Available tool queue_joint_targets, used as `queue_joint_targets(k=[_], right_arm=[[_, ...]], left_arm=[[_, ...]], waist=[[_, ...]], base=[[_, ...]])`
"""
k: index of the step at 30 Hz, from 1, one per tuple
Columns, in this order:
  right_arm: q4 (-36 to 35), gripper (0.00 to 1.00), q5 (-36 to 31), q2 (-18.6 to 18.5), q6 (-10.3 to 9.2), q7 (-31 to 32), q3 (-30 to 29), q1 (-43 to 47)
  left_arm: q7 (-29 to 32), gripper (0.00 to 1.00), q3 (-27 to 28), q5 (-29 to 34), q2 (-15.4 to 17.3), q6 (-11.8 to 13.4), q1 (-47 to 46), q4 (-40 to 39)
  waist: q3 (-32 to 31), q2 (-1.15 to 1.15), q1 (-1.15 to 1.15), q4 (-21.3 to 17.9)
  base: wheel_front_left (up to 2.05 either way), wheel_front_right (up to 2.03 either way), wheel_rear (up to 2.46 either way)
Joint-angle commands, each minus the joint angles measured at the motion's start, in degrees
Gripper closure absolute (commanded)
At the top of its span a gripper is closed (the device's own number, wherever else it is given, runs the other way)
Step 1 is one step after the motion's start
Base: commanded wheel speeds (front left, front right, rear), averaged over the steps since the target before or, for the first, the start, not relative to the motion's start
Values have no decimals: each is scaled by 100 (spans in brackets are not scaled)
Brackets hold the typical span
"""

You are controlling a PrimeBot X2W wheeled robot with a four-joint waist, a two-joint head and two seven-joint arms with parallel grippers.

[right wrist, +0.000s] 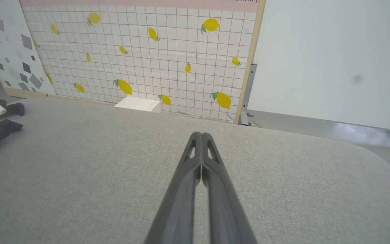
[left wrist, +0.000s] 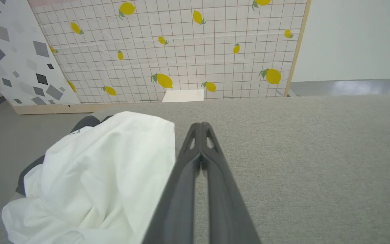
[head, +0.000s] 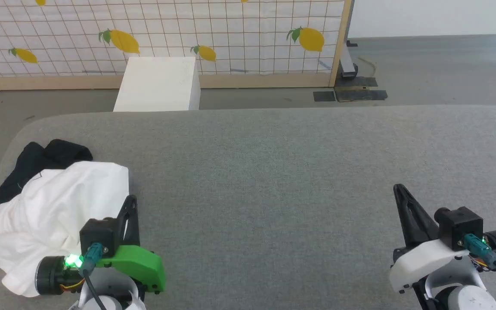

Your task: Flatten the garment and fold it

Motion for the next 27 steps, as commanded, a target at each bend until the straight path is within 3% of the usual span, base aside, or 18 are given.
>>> queue_joint_targets(k=[1, 23, 24, 27], right_arm=[[-28, 100, -37, 3, -9, -1, 8, 54], [-28, 100, -37, 3, -9, -1, 8, 54], [1, 0, 1, 0, 0, 0, -1, 0], [10, 0, 16, -1, 0, -9, -7, 5]], left_arm=[[8, 100, 16, 73, -27, -6, 60, -16], [8, 100, 16, 73, -27, -6, 60, -16], [0, 0, 0, -1, 0, 0, 0, 0], [-7, 0, -11, -31, 1, -1, 1, 5]], waist=[[0, 0, 0, 0], [0, 0, 0, 0], [0, 0, 0, 0], [0, 0, 0, 0]], base=[[0, 0, 0], [0, 0, 0], [0, 0, 0], [0, 0, 0]])
